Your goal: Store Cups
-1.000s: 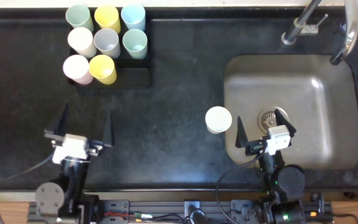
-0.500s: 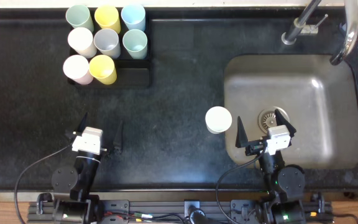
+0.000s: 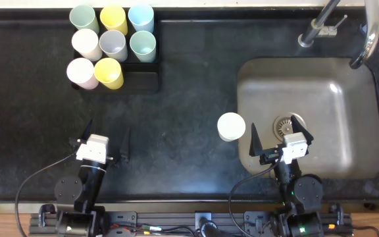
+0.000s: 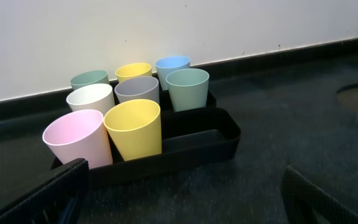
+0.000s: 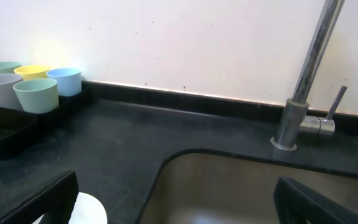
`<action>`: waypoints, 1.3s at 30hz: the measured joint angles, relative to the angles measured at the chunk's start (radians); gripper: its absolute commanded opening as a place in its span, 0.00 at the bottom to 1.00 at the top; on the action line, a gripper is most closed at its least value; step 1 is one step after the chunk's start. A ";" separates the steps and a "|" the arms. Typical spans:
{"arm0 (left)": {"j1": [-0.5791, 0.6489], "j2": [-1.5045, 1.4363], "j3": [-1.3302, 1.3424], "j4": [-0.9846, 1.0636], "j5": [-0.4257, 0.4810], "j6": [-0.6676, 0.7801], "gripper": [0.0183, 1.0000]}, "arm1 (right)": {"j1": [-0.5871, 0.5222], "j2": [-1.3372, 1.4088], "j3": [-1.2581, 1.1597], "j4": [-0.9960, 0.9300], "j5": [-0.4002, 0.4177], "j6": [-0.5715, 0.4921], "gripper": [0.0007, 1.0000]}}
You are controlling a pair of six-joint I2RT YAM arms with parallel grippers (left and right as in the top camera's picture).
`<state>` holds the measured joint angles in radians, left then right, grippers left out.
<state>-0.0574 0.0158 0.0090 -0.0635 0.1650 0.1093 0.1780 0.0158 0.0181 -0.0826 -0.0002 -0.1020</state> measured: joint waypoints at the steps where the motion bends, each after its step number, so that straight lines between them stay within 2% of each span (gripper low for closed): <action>1: 0.000 0.000 0.000 0.000 0.000 0.000 1.00 | 0.000 0.000 0.000 0.000 0.000 0.000 1.00; 34: 0.000 0.000 0.000 0.000 0.000 0.000 1.00 | 0.000 0.000 0.000 0.003 0.000 0.000 1.00; 39: 0.000 0.000 0.000 0.000 0.000 0.000 1.00 | 0.000 0.004 0.003 -0.019 0.025 0.002 1.00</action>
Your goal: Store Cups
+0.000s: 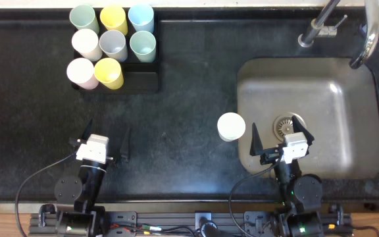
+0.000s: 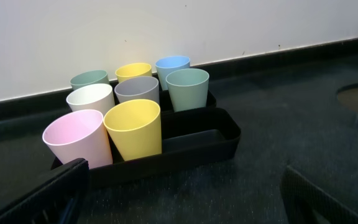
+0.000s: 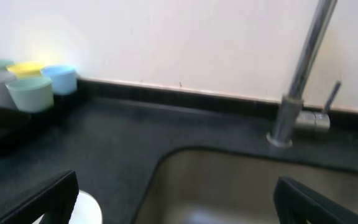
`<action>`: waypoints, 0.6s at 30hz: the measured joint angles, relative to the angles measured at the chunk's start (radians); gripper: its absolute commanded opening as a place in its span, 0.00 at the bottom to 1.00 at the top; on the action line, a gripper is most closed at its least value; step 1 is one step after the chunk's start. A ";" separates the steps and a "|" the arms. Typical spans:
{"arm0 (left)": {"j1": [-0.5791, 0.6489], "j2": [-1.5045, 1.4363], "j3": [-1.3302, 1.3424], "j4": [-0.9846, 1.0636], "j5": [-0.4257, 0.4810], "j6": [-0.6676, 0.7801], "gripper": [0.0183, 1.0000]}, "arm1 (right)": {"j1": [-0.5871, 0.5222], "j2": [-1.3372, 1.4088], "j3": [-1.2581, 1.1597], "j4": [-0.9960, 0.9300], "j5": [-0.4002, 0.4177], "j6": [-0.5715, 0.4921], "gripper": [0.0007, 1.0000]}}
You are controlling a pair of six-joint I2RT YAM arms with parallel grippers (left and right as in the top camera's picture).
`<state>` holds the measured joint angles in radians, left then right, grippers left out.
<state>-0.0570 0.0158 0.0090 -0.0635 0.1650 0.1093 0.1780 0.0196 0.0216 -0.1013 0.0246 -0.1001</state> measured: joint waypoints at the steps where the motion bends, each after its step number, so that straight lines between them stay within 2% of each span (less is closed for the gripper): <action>1: 0.000 0.000 0.000 0.000 0.000 0.000 1.00 | 0.000 0.011 0.010 -0.027 0.007 0.001 1.00; 5: 0.000 0.000 0.000 0.000 0.000 0.000 1.00 | 0.000 0.143 0.180 -0.207 0.047 0.003 1.00; 10: 0.000 0.000 0.000 0.000 0.000 0.000 1.00 | -0.001 0.390 0.618 -0.521 0.061 0.005 1.00; 15: 0.000 0.000 0.000 -0.001 0.000 0.000 1.00 | -0.001 0.664 1.012 -0.945 -0.002 0.011 1.00; 18: 0.000 0.000 0.000 0.000 0.000 0.000 1.00 | -0.001 0.821 1.154 -1.107 -0.050 0.014 1.00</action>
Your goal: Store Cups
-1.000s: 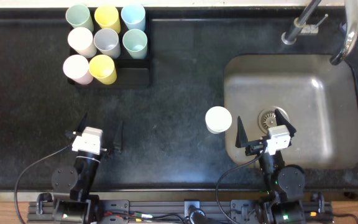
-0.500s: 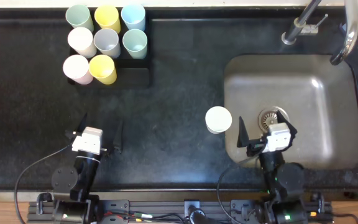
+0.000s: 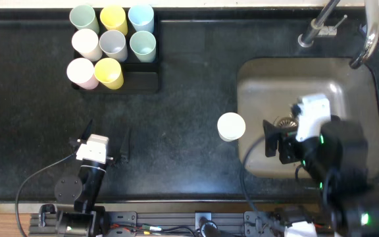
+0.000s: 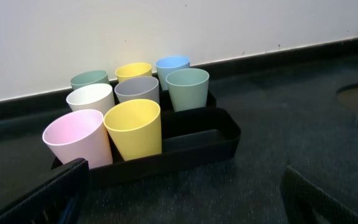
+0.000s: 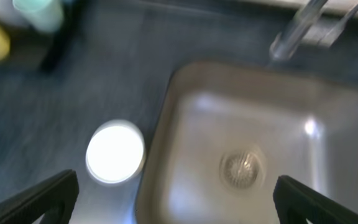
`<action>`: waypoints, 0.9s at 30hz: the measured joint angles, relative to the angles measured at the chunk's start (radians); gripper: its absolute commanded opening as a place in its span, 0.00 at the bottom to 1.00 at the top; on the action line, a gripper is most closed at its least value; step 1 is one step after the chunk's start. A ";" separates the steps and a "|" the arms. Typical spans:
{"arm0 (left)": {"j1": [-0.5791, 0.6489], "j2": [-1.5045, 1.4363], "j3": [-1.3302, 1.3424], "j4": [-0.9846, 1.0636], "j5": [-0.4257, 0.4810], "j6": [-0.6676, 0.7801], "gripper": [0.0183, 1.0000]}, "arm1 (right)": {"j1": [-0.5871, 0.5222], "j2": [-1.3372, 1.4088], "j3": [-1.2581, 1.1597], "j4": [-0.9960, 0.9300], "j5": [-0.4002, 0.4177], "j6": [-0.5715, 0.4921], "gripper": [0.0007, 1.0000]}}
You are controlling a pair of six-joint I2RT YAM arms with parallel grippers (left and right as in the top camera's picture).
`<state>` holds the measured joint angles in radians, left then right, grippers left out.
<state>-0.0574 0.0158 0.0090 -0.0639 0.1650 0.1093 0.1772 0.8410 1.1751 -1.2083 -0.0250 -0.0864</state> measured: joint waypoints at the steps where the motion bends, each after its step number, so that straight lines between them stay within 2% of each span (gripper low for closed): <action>1: 0.000 0.000 0.000 0.001 0.000 0.000 1.00 | 0.000 0.063 0.036 -0.046 -0.026 0.002 1.00; 5: 0.000 0.000 0.000 0.000 0.000 0.000 1.00 | 0.000 0.257 0.099 -0.164 -0.098 0.039 1.00; 9: 0.000 0.000 0.000 0.000 0.000 0.000 1.00 | 0.000 0.441 0.102 -0.232 -0.133 0.106 1.00; 20: 0.000 0.000 0.000 0.000 0.000 0.000 1.00 | 0.000 0.744 0.103 -0.217 -0.154 0.180 0.99; 24: 0.000 0.000 0.000 0.000 0.000 0.000 1.00 | 0.000 0.809 0.102 -0.195 -0.154 0.195 0.91; 27: 0.000 0.000 0.000 0.000 0.000 0.000 1.00 | 0.000 0.838 0.102 -0.143 -0.154 0.195 0.78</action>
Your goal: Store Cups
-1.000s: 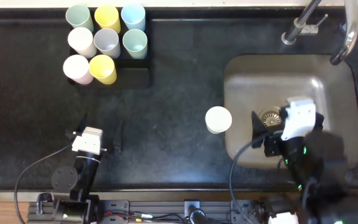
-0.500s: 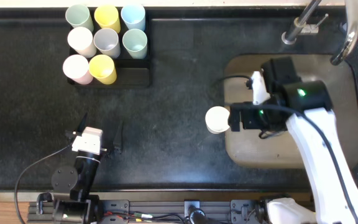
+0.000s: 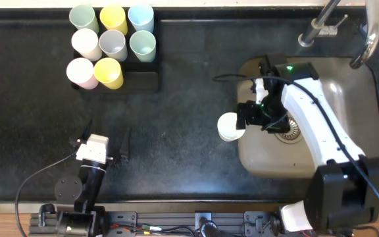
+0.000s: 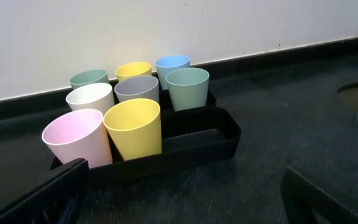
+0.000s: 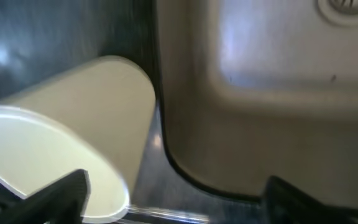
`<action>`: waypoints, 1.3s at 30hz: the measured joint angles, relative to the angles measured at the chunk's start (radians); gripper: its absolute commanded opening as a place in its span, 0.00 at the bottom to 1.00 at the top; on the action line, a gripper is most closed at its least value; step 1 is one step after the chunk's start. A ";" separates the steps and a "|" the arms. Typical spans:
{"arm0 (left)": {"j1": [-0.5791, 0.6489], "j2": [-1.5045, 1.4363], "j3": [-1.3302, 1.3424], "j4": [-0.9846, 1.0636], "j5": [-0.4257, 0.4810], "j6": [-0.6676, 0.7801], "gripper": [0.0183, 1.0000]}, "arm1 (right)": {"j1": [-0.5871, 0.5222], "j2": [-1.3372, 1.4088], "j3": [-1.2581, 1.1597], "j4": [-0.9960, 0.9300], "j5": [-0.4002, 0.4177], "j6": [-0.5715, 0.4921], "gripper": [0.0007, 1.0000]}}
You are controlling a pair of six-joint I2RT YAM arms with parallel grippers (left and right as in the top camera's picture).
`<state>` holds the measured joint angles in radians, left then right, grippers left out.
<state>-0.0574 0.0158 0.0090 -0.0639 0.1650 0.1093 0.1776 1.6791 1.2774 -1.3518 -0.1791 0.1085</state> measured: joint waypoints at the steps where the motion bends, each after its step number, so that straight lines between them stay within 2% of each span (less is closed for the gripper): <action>1: 0.000 0.000 0.000 0.000 0.000 0.000 1.00 | 0.000 0.002 0.000 0.015 0.000 0.001 0.71; 2: 0.000 0.000 0.000 0.000 0.000 0.000 1.00 | 0.000 0.002 0.000 0.023 0.000 0.006 0.69; 11: 0.000 0.000 0.000 0.000 0.000 0.000 1.00 | 0.053 0.010 0.000 0.061 0.045 0.011 0.71; 16: 0.000 0.000 0.000 0.000 0.000 0.000 1.00 | 0.079 0.048 0.000 0.081 0.058 0.013 0.60; 17: 0.000 0.000 0.000 0.000 0.000 0.000 1.00 | 0.079 0.055 0.000 0.083 0.061 0.011 0.51; 18: 0.000 0.000 0.000 0.000 0.000 0.000 1.00 | 0.078 0.058 0.000 0.085 0.066 0.011 0.28; 21: 0.000 0.000 0.000 0.000 0.000 0.000 1.00 | 0.078 0.058 0.000 0.086 0.068 0.007 0.05; 29: 0.000 0.000 0.000 0.000 0.000 0.000 1.00 | 0.081 0.040 0.004 0.122 0.043 -0.024 0.04; 33: 0.000 0.000 0.000 0.000 0.000 0.000 1.00 | 0.084 -0.061 0.028 0.121 0.020 -0.045 0.04; 39: 0.000 0.000 0.000 0.000 0.000 0.000 1.00 | 0.090 -0.245 0.286 0.117 0.001 -0.045 0.04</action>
<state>-0.0574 0.0158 0.0090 -0.0639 0.1646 0.1093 0.2680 1.4338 1.5635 -1.2346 -0.1783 0.0639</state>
